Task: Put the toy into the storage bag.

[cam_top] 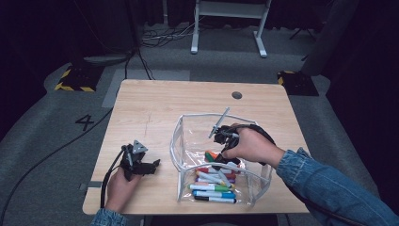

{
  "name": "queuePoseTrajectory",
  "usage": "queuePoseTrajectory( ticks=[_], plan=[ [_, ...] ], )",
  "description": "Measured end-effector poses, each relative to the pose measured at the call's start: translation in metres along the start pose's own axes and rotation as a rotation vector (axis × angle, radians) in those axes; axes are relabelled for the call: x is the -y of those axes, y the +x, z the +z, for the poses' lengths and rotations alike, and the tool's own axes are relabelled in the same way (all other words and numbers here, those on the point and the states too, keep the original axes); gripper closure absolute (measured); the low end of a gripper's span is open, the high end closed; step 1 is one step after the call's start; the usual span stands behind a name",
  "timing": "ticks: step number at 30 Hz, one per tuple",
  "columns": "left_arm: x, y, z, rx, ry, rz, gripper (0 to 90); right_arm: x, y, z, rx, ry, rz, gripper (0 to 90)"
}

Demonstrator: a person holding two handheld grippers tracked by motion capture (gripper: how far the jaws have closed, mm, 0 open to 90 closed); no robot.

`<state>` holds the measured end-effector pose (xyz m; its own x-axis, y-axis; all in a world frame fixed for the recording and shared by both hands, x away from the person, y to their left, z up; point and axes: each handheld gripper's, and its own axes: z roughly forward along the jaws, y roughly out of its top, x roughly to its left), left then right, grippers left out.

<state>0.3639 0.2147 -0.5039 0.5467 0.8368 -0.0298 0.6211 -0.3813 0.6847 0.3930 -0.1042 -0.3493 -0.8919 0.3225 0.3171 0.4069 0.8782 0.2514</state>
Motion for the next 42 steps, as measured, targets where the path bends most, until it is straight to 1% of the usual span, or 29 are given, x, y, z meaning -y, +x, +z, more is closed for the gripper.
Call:
queuePoseTrajectory(
  ticks=[4, 7, 9, 10, 11, 13, 15, 16, 18, 19, 20, 21, 22, 23, 24, 26, 27, 28, 29, 30, 32, 34, 36, 37, 39, 42],
  plan=[
    [0.000, 0.000, 0.000, 0.001, 0.002, -0.003, 14.7, -0.006, -0.005, 0.012, -0.004, 0.057, -0.013, 74.8],
    [-0.001, 0.000, 0.000, 0.001, 0.002, -0.001, 14.7, -0.010, -0.008, 0.021, 0.004, 0.103, -0.041, 74.8],
    [-0.001, 0.000, 0.000, 0.000, 0.002, -0.001, 14.8, -0.010, -0.009, 0.027, 0.009, 0.126, -0.066, 74.7],
    [-0.001, 0.000, 0.000, -0.001, 0.002, -0.001, 14.7, -0.010, -0.009, 0.031, 0.004, 0.140, -0.067, 74.8],
    [-0.001, 0.000, 0.000, -0.001, 0.002, -0.001, 14.7, -0.009, -0.010, 0.033, 0.010, 0.157, -0.066, 74.7],
    [-0.001, 0.000, 0.000, 0.000, 0.002, -0.001, 14.7, -0.010, -0.011, 0.038, 0.017, 0.183, -0.078, 74.7],
    [-0.001, 0.000, 0.001, 0.000, 0.002, -0.001, 14.7, -0.012, -0.013, 0.041, 0.021, 0.186, -0.103, 74.7],
    [-0.001, 0.000, 0.001, 0.000, 0.002, -0.001, 14.7, -0.013, -0.012, 0.042, 0.020, 0.188, -0.106, 74.7],
    [-0.001, 0.000, 0.001, 0.000, 0.002, -0.001, 14.7, -0.016, -0.013, 0.046, 0.009, 0.189, -0.142, 74.7],
    [-0.001, 0.000, 0.001, 0.000, 0.002, 0.000, 14.7, -0.017, -0.012, 0.048, 0.010, 0.198, -0.142, 74.6],
    [-0.001, 0.000, 0.001, 0.000, 0.002, -0.001, 14.7, -0.018, -0.013, 0.051, 0.014, 0.198, -0.160, 74.4],
    [-0.001, 0.000, 0.001, 0.000, 0.002, -0.001, 14.7, -0.019, -0.013, 0.055, -0.002, 0.197, -0.197, 72.4],
    [-0.001, 0.000, 0.001, 0.000, 0.002, 0.000, 14.8, -0.019, -0.013, 0.058, -0.015, 0.182, -0.219, 65.2],
    [-0.001, 0.000, 0.001, 0.000, 0.002, -0.001, 14.7, -0.020, -0.014, 0.059, -0.004, 0.160, -0.237, 59.6],
    [-0.001, 0.000, 0.001, 0.000, 0.002, 0.000, 14.8, -0.021, -0.015, 0.060, 0.010, 0.135, -0.246, 56.5],
    [-0.001, 0.000, 0.001, 0.000, 0.002, 0.000, 14.8, -0.021, -0.016, 0.060, 0.014, 0.102, -0.240, 48.0],
    [-0.001, 0.000, 0.001, 0.000, 0.002, -0.001, 14.7, -0.021, -0.017, 0.058, 0.023, 0.087, -0.242, 45.3],
    [-0.001, 0.000, 0.001, 0.000, 0.002, 0.000, 14.7, -0.021, -0.018, 0.055, 0.041, 0.051, -0.241, 42.2],
    [-0.001, 0.000, 0.000, 0.000, 0.002, 0.000, 14.8, -0.021, -0.018, 0.053, 0.047, 0.036, -0.227, 41.3],
    [-0.001, 0.000, 0.001, 0.000, 0.002, 0.000, 14.8, -0.021, -0.019, 0.048, 0.063, 0.007, -0.218, 40.6],
    [-0.001, 0.000, 0.000, 0.000, 0.003, 0.000, 14.8, -0.021, -0.019, 0.041, 0.095, -0.032, -0.226, 38.1],
    [-0.001, 0.000, 0.000, 0.000, 0.003, 0.000, 14.7, -0.020, -0.018, 0.033, 0.111, -0.065, -0.218, 37.8],
    [-0.001, 0.000, 0.000, 0.001, 0.002, -0.001, 14.8, -0.018, -0.016, 0.022, 0.130, -0.114, -0.213, 37.1],
    [-0.001, 0.000, 0.000, 0.001, 0.002, -0.001, 14.7, -0.017, -0.014, 0.015, 0.148, -0.137, -0.205, 37.0],
    [-0.001, 0.000, 0.000, 0.000, 0.002, -0.001, 14.8, -0.014, -0.012, 0.005, 0.169, -0.172, -0.200, 36.8],
    [0.000, 0.000, 0.000, 0.001, 0.001, -0.003, 14.8, -0.008, -0.009, -0.013, 0.214, -0.232, -0.175, 35.2]
  ],
)
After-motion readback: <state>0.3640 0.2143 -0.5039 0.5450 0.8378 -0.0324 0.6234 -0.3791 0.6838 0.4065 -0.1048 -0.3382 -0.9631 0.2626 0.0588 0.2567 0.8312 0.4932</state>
